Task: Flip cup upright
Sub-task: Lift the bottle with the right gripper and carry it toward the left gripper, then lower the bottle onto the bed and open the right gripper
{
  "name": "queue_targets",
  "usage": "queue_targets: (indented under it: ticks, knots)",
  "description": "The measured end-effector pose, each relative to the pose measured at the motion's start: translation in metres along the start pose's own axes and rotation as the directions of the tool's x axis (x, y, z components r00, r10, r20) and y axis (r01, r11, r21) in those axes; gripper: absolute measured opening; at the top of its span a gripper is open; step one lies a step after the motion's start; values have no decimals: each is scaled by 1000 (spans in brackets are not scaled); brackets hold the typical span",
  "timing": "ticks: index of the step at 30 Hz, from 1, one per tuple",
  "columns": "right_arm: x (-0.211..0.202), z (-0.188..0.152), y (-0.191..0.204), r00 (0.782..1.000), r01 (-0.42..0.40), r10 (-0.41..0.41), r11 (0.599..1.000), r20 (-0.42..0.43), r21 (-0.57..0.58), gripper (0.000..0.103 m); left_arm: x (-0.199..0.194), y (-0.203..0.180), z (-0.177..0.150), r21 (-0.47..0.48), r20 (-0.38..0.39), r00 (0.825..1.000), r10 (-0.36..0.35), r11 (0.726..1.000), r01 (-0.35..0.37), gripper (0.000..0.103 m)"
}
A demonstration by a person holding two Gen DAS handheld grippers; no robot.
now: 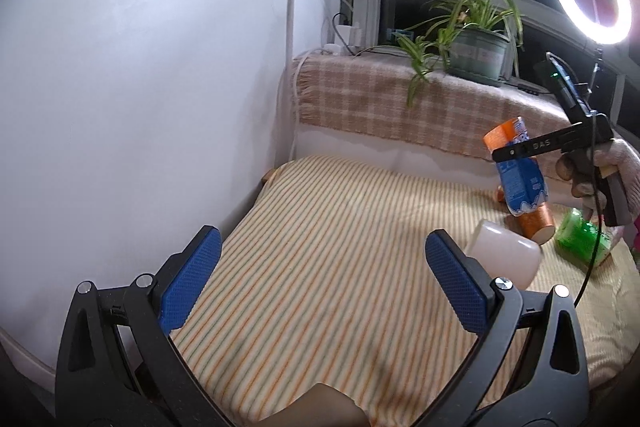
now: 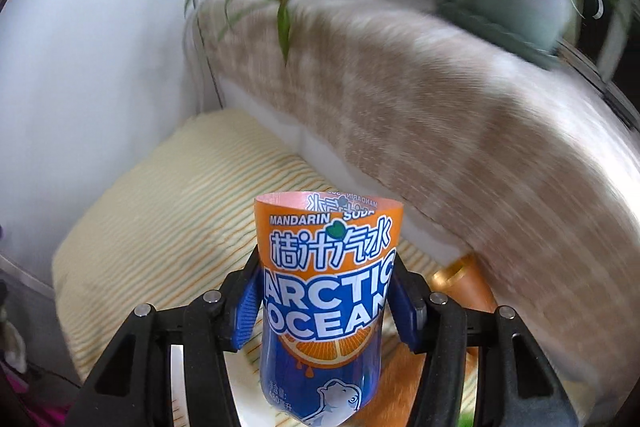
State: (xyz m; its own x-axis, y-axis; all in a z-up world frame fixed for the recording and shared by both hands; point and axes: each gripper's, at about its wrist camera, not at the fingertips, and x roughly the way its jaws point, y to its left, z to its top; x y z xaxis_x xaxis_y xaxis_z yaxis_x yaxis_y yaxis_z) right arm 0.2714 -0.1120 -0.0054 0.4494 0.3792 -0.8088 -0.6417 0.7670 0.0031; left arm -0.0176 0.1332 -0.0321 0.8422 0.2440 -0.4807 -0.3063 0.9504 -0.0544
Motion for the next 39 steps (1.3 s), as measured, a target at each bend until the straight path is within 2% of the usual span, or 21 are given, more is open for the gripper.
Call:
queue_targets:
  ticks: [5,11,12,16,20,26,32,39]
  knots:
    - [-55,-32,-13,998,-20,13,995,66,100,58,-8,-10,1,9,15,1000,-24,1000,24,103]
    - [-85,-82,-3,990,-102,79,971,113,218,58,-9,-24,1,30,11,998,-66,997,65,103]
    - [-79,-85,1,989,-117,91,965,117,236,58,-9,-27,1,35,10,997,-77,996,76,103]
    - [-73,-116,0,983,-169,132,926,129,339,58,-9,-40,1,53,3,993,-115,992,115,103]
    - [-73,-149,-5,971,-236,196,869,135,436,58,-11,-56,-1,72,-9,988,-156,985,156,103]
    - [-62,-195,-7,957,-284,265,793,114,539,58,-7,-78,-5,83,-71,967,-244,965,250,103]
    - [-44,-222,-17,955,-275,284,734,87,621,59,-2,-100,-10,66,-140,933,-331,937,342,103]
    - [-31,-227,-21,954,-270,290,725,75,634,64,0,-116,-12,52,-193,901,-389,913,405,103]
